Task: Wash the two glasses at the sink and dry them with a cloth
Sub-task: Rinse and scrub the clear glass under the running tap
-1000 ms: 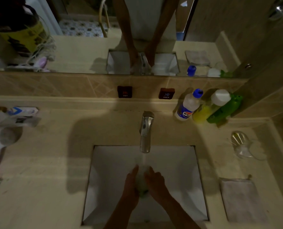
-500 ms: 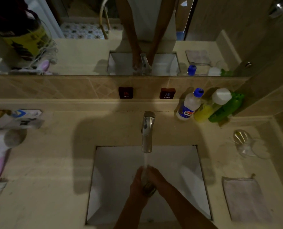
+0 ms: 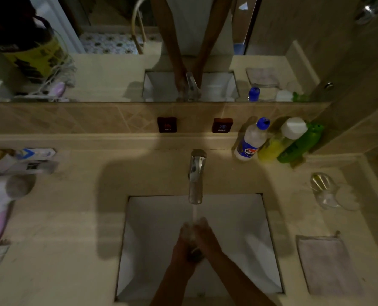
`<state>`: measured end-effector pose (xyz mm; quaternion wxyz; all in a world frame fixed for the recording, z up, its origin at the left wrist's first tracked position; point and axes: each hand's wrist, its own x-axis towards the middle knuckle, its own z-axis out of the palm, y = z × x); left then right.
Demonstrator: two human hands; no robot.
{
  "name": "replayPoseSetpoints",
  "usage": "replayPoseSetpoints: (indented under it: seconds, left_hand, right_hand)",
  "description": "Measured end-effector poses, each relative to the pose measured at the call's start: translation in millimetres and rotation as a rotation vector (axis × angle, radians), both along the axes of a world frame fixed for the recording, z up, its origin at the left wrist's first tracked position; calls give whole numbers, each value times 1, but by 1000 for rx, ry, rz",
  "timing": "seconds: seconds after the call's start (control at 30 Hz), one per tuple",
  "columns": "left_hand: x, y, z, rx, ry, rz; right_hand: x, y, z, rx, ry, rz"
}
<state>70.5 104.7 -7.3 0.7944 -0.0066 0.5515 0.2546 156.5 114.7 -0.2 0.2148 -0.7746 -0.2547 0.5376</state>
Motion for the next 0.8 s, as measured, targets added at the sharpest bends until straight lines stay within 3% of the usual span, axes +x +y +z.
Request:
replayPoseSetpoints:
  seconds: [0.17,0.27,0.37,0.57,0.67,0.8]
  left_hand:
    - [-4,6,2,-216,-148,31]
    - [3,9,4,-167,-200,40]
    - [6,10,-4,-113,-124,99]
    - [11,11,-8,-137,-177,55]
    - [18,18,0,-167,-210,63]
    - [19,30,8,-105,-133,62]
  right_hand:
    - [9,11,1,-101,-12,141]
    - [-3,-4,7,8,-9,106]
    - [-8,-26,13,92,21,211]
    - [35,-33,35,218,-190,473]
    - [60,-11,64,383,-361,418]
    - [69,26,109,780,-536,396]
